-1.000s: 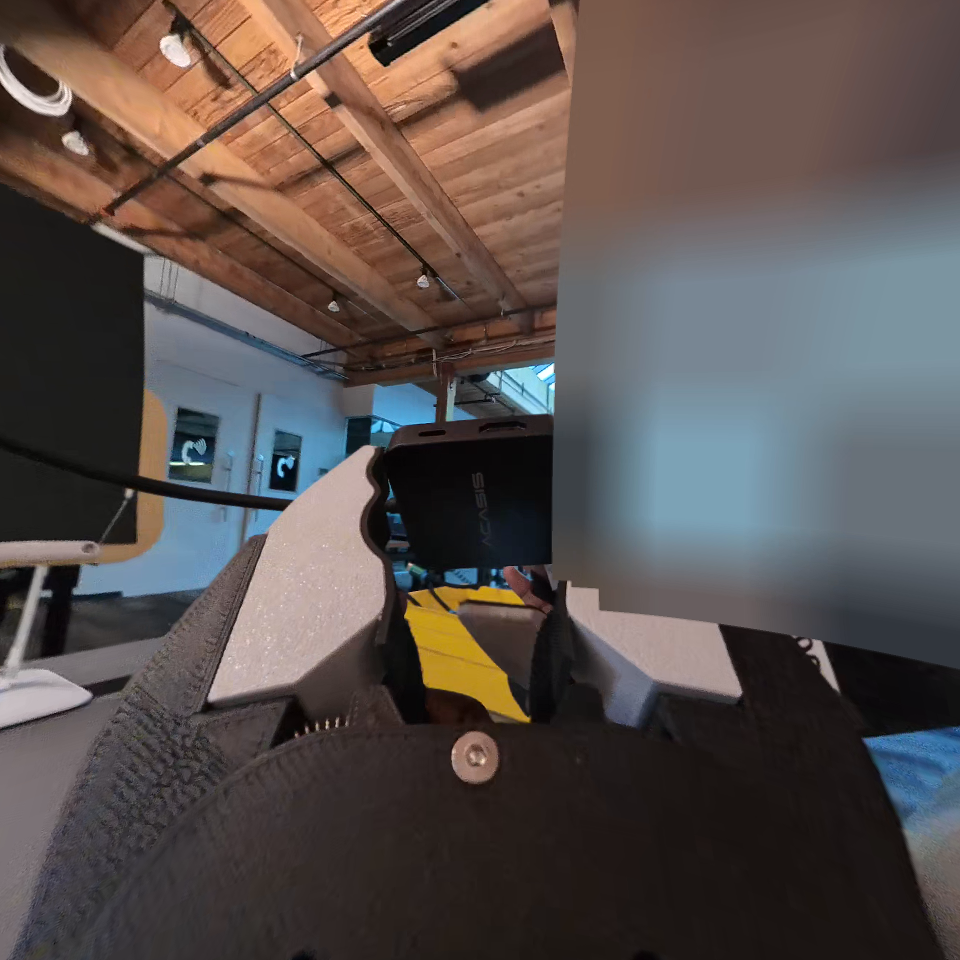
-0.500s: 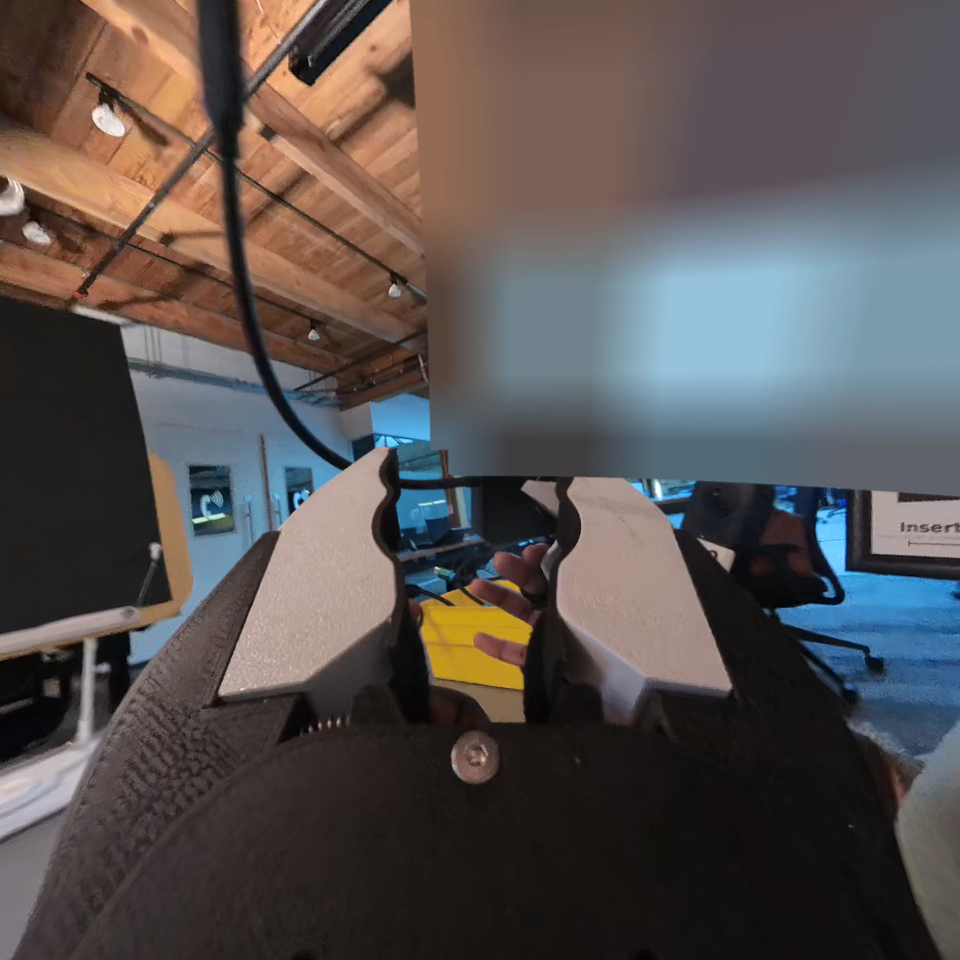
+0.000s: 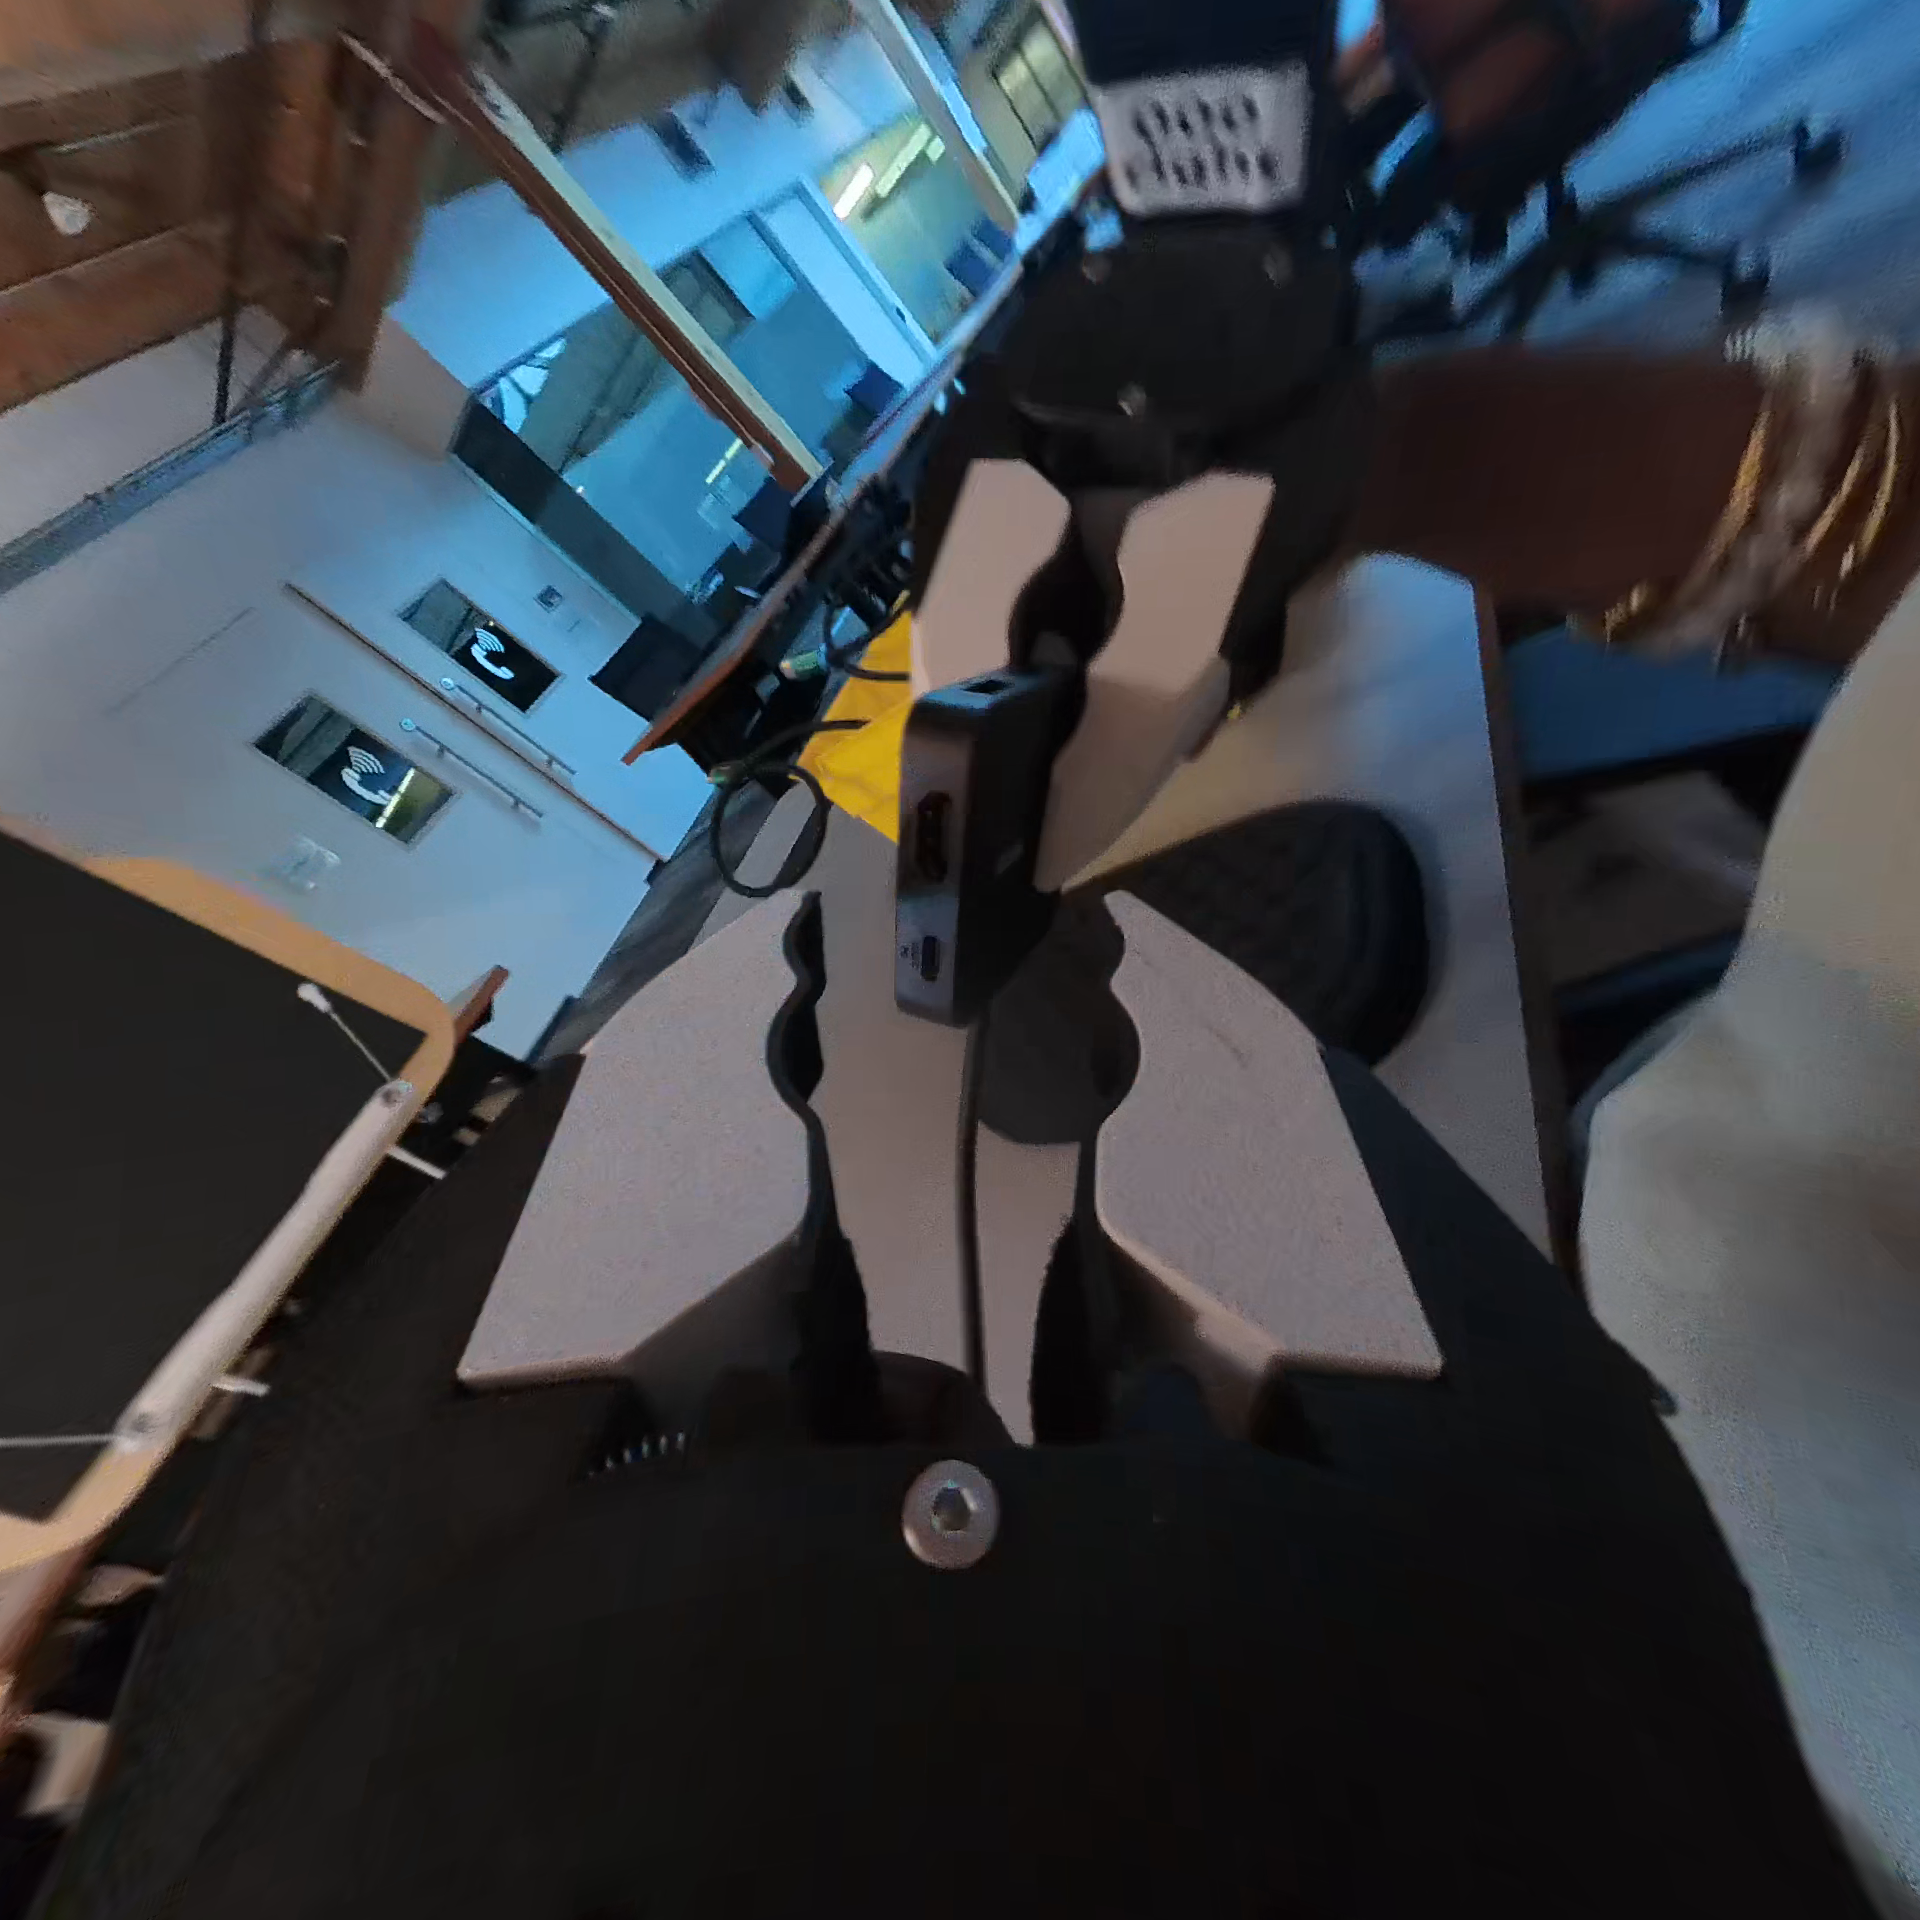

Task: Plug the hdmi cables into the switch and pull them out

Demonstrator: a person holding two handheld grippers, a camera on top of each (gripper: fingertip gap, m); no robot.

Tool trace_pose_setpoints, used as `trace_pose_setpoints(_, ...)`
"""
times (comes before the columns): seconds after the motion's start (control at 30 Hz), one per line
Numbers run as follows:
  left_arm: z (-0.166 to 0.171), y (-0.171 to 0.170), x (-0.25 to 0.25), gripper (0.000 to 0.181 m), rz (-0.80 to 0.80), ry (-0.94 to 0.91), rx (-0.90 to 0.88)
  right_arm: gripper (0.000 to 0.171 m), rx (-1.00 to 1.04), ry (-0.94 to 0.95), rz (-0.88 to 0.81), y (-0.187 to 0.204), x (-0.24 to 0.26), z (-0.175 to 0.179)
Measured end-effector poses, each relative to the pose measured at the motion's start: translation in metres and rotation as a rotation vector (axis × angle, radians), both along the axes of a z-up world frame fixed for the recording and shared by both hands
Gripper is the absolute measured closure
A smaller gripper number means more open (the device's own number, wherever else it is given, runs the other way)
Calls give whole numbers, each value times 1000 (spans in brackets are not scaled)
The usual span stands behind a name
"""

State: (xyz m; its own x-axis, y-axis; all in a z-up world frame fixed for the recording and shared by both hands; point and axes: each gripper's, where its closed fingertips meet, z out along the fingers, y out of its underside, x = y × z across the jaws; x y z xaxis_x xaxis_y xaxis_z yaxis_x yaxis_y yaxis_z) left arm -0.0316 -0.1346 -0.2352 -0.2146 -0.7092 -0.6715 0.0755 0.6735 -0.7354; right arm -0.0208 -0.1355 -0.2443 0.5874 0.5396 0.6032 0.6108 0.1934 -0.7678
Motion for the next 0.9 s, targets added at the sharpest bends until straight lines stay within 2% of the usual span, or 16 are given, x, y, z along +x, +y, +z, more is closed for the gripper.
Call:
trace_pose_setpoints(0.1,-12,-9,2,141,-15,15,126,157,-50,-56,28,-6,-8,-7)
trace_pose_setpoints(0.13,-12,-8,4,159,3,6,129,157,-65,-76,32,-7,-10,-9)
trace_pose_setpoints(0.2,-13,-4,5,163,15,49,50,156,-43,-119,-7,-4,-7,-9)
trace_pose_setpoints(0.23,-10,0,6,164,32,67,-27,153,-2,-122,-47,1,-3,-4)
trace_pose_setpoints(0.3,8,14,8,166,67,-15,-219,135,199,-87,-170,12,9,24)
trace_pose_setpoints(0.4,33,43,5,167,55,-116,-747,109,527,-116,-223,9,6,60)
trace_pose_setpoints(0.47,36,49,3,167,-35,-90,-1006,96,616,-267,-280,13,2,63)
trace_pose_setpoints(0.53,31,50,4,167,-81,-20,-1118,88,612,-491,-356,22,4,52)
trace_pose_setpoints(0.6,22,48,7,167,-83,55,-1143,83,580,-650,-391,28,6,41)
trace_pose_setpoints(0.7,10,40,12,167,-68,134,-1118,76,522,-667,-344,33,-3,30)
trace_pose_setpoints(0.8,3,20,14,167,-119,223,-1097,69,454,-739,-350,40,-1,17)
trace_pose_setpoints(0.9,-6,8,20,167,-114,266,-1028,87,410,-799,-394,41,7,10)
